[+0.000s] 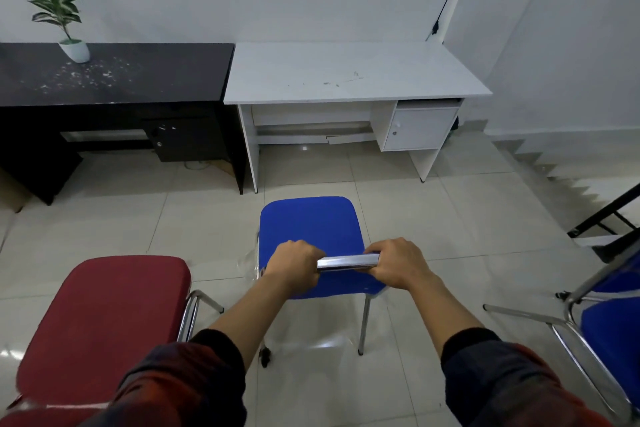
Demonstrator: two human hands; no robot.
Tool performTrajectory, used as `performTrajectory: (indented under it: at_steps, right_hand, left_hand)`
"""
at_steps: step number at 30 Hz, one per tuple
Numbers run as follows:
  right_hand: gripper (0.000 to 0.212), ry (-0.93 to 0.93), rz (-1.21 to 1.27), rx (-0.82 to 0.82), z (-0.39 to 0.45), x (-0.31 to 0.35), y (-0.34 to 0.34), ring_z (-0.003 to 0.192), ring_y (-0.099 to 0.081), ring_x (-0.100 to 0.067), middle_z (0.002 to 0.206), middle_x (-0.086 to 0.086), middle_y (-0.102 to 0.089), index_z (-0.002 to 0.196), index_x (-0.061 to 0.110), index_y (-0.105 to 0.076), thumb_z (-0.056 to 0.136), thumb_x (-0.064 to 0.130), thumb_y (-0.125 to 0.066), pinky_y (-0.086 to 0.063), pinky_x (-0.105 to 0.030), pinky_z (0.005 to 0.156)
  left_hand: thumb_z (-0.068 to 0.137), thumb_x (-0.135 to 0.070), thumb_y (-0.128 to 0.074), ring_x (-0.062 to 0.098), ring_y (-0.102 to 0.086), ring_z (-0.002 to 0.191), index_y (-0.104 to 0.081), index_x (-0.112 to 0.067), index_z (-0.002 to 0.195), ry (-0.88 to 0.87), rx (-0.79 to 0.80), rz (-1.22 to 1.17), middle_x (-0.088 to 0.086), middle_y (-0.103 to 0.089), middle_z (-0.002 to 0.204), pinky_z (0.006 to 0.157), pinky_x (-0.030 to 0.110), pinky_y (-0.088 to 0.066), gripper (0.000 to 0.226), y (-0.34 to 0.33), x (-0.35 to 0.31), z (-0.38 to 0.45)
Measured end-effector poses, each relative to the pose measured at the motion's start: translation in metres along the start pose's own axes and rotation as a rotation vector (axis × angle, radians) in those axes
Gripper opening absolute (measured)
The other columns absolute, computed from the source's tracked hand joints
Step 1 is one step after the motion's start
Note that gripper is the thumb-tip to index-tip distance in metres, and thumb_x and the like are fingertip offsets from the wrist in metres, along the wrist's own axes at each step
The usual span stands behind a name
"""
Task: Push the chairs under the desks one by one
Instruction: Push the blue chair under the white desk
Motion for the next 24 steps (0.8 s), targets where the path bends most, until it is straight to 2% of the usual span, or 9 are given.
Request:
performTrajectory:
  at_steps: [4, 8, 10, 12, 14, 17, 21, 24]
  right_hand:
    - [0.035, -0.005, 0.018, -0.015, 0.004, -0.020, 0.011, 0.075, -0.059, -0.012, 0.099, 0.008, -0.074, 0.111, 0.029, -0.074, 0.086, 0.053, -0.068, -0.036, -0.015, 0.055]
    - [0.032, 0.000, 0.007, -0.087, 0.014, -0.023, 0.023, 0.079, -0.064, -0.016, 0.097, 0.006, -0.074, 0.111, 0.026, -0.075, 0.088, 0.047, -0.066, -0.045, -0.021, 0.060]
    - [0.033, -0.005, 0.008, -0.095, 0.019, -0.027, 0.025, 0.074, -0.060, -0.015, 0.094, 0.004, -0.073, 0.108, 0.024, -0.074, 0.089, 0.049, -0.065, -0.045, -0.021, 0.058]
    - [0.032, 0.006, -0.012, -0.096, 0.021, -0.027, 0.025, 0.070, -0.055, -0.015, 0.091, 0.004, -0.072, 0.107, 0.023, -0.074, 0.090, 0.048, -0.064, -0.037, -0.018, 0.051]
    - [0.030, 0.008, -0.013, -0.109, 0.025, -0.023, 0.024, 0.068, -0.051, -0.015, 0.089, 0.004, -0.071, 0.104, 0.022, -0.074, 0.090, 0.047, -0.063, -0.028, -0.018, 0.048]
    - [0.030, 0.014, -0.025, -0.110, 0.032, -0.008, 0.022, 0.068, -0.051, -0.014, 0.087, 0.004, -0.070, 0.103, 0.023, -0.074, 0.089, 0.048, -0.064, -0.027, -0.019, 0.047]
    - [0.036, 0.028, -0.063, -0.056, 0.041, 0.014, 0.007, 0.063, -0.050, -0.014, 0.076, 0.006, -0.063, 0.095, 0.022, -0.073, 0.088, 0.055, -0.064, -0.027, -0.022, 0.046]
    - [0.043, 0.045, -0.087, -0.025, 0.055, 0.028, 0.009, 0.053, -0.045, -0.012, 0.062, 0.008, -0.054, 0.077, 0.021, -0.066, 0.087, 0.063, -0.061, -0.028, -0.023, 0.046]
  left_hand:
    - [0.089, -0.021, -0.056, 0.017, -0.063, 0.076, -0.070, -0.026, 0.104, -0.068, 0.017, 0.039, -0.004, -0.070, 0.090, 0.067, 0.030, -0.053, 0.021, 0.008, -0.018, 0.026]
    - [0.093, -0.022, -0.056, 0.012, -0.061, 0.080, -0.069, -0.029, 0.116, -0.101, 0.001, 0.027, -0.006, -0.072, 0.100, 0.064, 0.024, -0.043, 0.027, 0.019, -0.017, 0.050]
    - [0.095, -0.023, -0.056, 0.013, -0.063, 0.085, -0.068, -0.030, 0.120, -0.108, 0.000, 0.023, -0.006, -0.071, 0.104, 0.067, 0.025, -0.047, 0.028, 0.023, -0.019, 0.058]
    - [0.095, -0.024, -0.057, 0.013, -0.063, 0.089, -0.067, -0.030, 0.121, -0.111, -0.004, 0.034, -0.007, -0.071, 0.108, 0.072, 0.025, -0.051, 0.028, 0.022, -0.019, 0.060]
    - [0.095, -0.023, -0.057, 0.012, -0.063, 0.094, -0.066, -0.031, 0.122, -0.103, -0.005, 0.024, -0.009, -0.069, 0.111, 0.072, 0.023, -0.045, 0.030, 0.022, -0.013, 0.063]
    - [0.095, -0.022, -0.057, 0.011, -0.062, 0.097, -0.065, -0.034, 0.124, -0.078, -0.020, 0.010, -0.011, -0.068, 0.114, 0.072, 0.020, -0.042, 0.032, 0.024, 0.005, 0.064]
    - [0.094, -0.024, -0.056, 0.012, -0.062, 0.091, -0.067, -0.036, 0.117, 0.001, 0.025, -0.009, -0.011, -0.070, 0.107, 0.075, 0.025, -0.050, 0.029, 0.011, 0.035, 0.055]
    - [0.093, -0.030, -0.057, 0.010, -0.062, 0.082, -0.070, -0.035, 0.111, 0.070, -0.019, -0.061, -0.013, -0.072, 0.098, 0.072, 0.025, -0.052, 0.023, 0.018, 0.059, 0.056]
Point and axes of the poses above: each hand's wrist, its own z-axis towards the middle knuckle, its own y-axis out of the back of the hand, x = y × z, the point moved 10 cm from there along z, towards the middle knuckle
